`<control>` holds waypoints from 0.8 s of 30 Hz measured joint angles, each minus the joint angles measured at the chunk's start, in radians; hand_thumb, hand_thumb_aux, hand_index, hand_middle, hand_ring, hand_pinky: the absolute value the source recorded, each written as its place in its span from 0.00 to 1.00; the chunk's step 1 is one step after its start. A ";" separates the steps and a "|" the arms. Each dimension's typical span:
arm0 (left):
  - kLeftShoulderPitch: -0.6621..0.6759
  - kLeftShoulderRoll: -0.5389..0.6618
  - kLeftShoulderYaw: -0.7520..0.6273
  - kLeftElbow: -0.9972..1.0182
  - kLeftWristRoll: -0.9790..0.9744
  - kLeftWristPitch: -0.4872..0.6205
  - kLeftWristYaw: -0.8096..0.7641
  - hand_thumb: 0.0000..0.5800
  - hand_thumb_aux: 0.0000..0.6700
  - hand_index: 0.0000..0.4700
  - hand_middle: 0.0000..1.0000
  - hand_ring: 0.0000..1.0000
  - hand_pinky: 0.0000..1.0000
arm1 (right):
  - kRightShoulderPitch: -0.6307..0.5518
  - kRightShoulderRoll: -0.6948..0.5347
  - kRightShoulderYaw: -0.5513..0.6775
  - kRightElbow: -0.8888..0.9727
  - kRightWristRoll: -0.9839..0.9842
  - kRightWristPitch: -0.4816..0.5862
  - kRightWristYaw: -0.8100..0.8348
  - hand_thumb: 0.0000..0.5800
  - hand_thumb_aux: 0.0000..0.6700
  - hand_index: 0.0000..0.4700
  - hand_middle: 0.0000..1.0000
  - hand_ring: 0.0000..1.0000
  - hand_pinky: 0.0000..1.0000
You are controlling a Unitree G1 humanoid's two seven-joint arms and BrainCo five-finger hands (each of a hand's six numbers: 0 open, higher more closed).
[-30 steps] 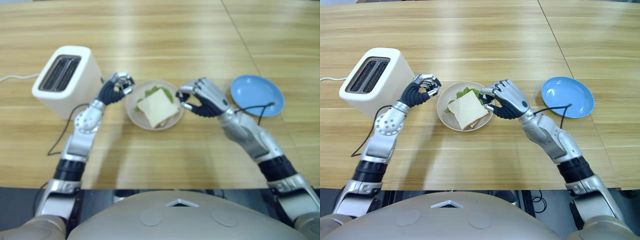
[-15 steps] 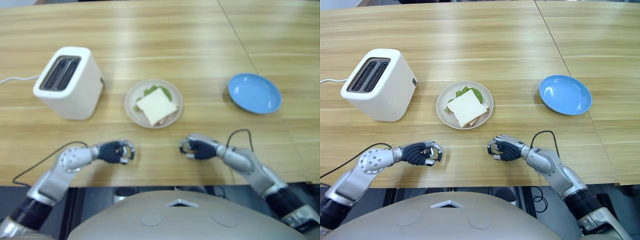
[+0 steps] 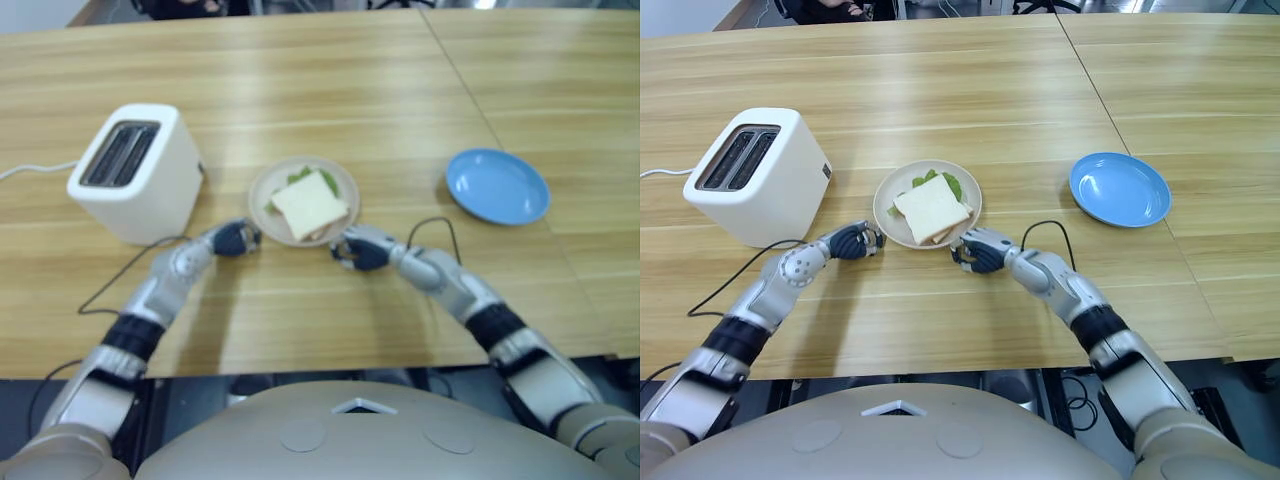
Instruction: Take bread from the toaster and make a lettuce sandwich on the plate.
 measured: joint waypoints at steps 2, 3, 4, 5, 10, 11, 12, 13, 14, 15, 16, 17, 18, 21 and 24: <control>-0.042 -0.026 0.000 0.054 0.014 -0.019 0.051 0.83 0.58 0.57 1.00 1.00 1.00 | -0.088 0.013 0.030 0.103 -0.068 0.021 -0.101 1.00 1.00 0.98 1.00 1.00 1.00; -0.056 -0.035 0.000 0.076 0.019 -0.034 0.078 0.28 0.15 0.15 1.00 1.00 1.00 | -0.123 0.019 0.040 0.161 -0.096 0.023 -0.160 1.00 0.98 0.96 1.00 1.00 1.00; -0.074 -0.044 0.000 0.103 0.026 -0.040 0.114 0.00 0.00 0.00 0.95 0.95 0.95 | -0.164 0.026 0.055 0.220 -0.122 0.038 -0.223 0.90 0.69 0.67 0.98 0.98 0.98; -0.092 -0.052 0.002 0.125 0.030 -0.048 0.147 0.00 0.00 0.00 0.71 0.71 0.71 | -0.196 0.029 0.067 0.268 -0.145 0.048 -0.280 0.49 0.29 0.28 0.22 0.22 0.22; -0.125 -0.066 0.031 0.158 0.031 -0.097 0.271 0.00 0.00 0.00 0.00 0.00 0.00 | -0.231 0.009 0.094 0.347 -0.206 0.055 -0.492 0.00 0.00 0.00 0.00 0.00 0.00; -0.121 -0.068 0.046 0.153 0.023 -0.108 0.288 0.00 0.00 0.00 0.00 0.00 0.00 | -0.223 -0.001 0.093 0.337 -0.206 0.047 -0.511 0.00 0.00 0.00 0.00 0.00 0.00; -0.109 -0.069 0.068 0.135 0.012 -0.121 0.310 0.00 0.00 0.00 0.00 0.00 0.00 | -0.204 -0.022 0.091 0.311 -0.203 0.032 -0.532 0.00 0.00 0.00 0.00 0.00 0.00; -0.099 -0.070 0.085 0.123 0.000 -0.131 0.328 0.00 0.00 0.00 0.00 0.00 0.00 | -0.184 -0.038 0.081 0.289 -0.196 0.017 -0.543 0.00 0.00 0.00 0.00 0.00 0.00; -0.087 -0.076 0.113 0.109 -0.022 -0.148 0.347 0.00 0.00 0.00 0.00 0.00 0.00 | -0.151 -0.058 0.054 0.252 -0.165 -0.004 -0.550 0.00 0.00 0.00 0.00 0.00 0.00; -0.075 -0.085 0.143 0.097 -0.047 -0.164 0.368 0.00 0.00 0.00 0.00 0.00 0.00 | -0.114 -0.074 0.020 0.217 -0.127 -0.027 -0.552 0.00 0.00 0.00 0.00 0.00 0.00; -0.066 -0.099 0.175 0.088 -0.076 -0.183 0.384 0.00 0.00 0.00 0.00 0.00 0.00 | -0.080 -0.083 -0.020 0.185 -0.078 -0.047 -0.548 0.00 0.00 0.00 0.00 0.00 0.00; -0.061 -0.116 0.204 0.080 -0.110 -0.199 0.394 0.00 0.00 0.00 0.00 0.00 0.00 | -0.052 -0.086 -0.060 0.158 -0.022 -0.066 -0.538 0.00 0.00 0.00 0.00 0.00 0.00; -0.061 -0.144 0.231 0.076 -0.150 -0.219 0.396 0.00 0.00 0.00 0.00 0.00 0.00 | -0.023 -0.085 -0.108 0.131 0.048 -0.089 -0.515 0.00 0.00 0.00 0.00 0.00 0.00; -0.069 -0.229 0.283 0.076 -0.263 -0.267 0.387 0.00 0.00 0.00 0.00 0.00 0.00 | 0.040 -0.036 -0.263 0.067 0.322 -0.165 -0.401 0.00 0.00 0.00 0.00 0.00 0.00; -0.097 -0.277 0.312 0.109 -0.332 -0.286 0.366 0.00 0.00 0.00 0.00 0.00 0.00 | 0.048 0.035 -0.345 0.075 0.494 -0.193 -0.290 0.00 0.00 0.00 0.00 0.00 0.00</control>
